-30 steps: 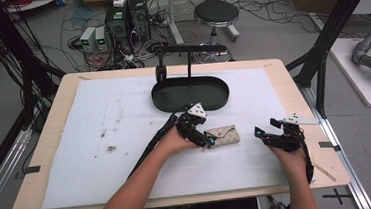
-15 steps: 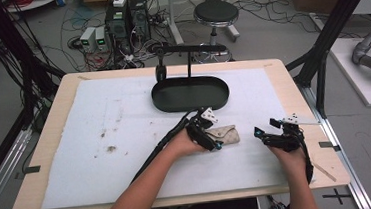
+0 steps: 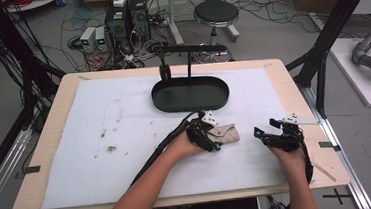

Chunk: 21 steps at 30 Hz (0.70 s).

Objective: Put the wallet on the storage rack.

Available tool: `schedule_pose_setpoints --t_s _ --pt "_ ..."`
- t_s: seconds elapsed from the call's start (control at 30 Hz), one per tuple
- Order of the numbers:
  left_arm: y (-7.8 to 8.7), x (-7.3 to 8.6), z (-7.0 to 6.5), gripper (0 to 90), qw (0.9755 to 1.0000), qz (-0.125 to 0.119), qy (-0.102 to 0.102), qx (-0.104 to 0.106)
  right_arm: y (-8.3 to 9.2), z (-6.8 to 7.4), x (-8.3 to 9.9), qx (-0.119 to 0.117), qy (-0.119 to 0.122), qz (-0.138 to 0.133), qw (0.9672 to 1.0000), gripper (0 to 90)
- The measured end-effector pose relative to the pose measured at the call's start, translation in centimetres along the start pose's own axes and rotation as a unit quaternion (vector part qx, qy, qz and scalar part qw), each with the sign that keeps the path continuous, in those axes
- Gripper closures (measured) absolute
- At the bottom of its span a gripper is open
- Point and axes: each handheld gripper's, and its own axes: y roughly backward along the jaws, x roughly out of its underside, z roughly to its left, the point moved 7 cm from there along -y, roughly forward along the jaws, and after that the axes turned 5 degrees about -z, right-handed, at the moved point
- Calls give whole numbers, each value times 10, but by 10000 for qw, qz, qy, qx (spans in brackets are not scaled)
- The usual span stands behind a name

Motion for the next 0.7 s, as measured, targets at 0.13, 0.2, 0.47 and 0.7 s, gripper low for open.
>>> schedule_pose_setpoints --t_s 0.13,0.2,0.47,0.7 --pt "1 0 -1 320 10000 16 -34 -24 0 1 0 -1 -7 -3 10000 180" --pt "3 -1 -2 338 9999 21 -104 -20 0 1 0 -8 -4 9 10000 180" --pt "17 -7 5 354 9998 -159 -3 -80 -1 1 1 -8 -12 14 10000 180" --pt "43 -23 28 356 9989 -265 -7 -398 -2 2 2 -19 -18 58 10000 180"
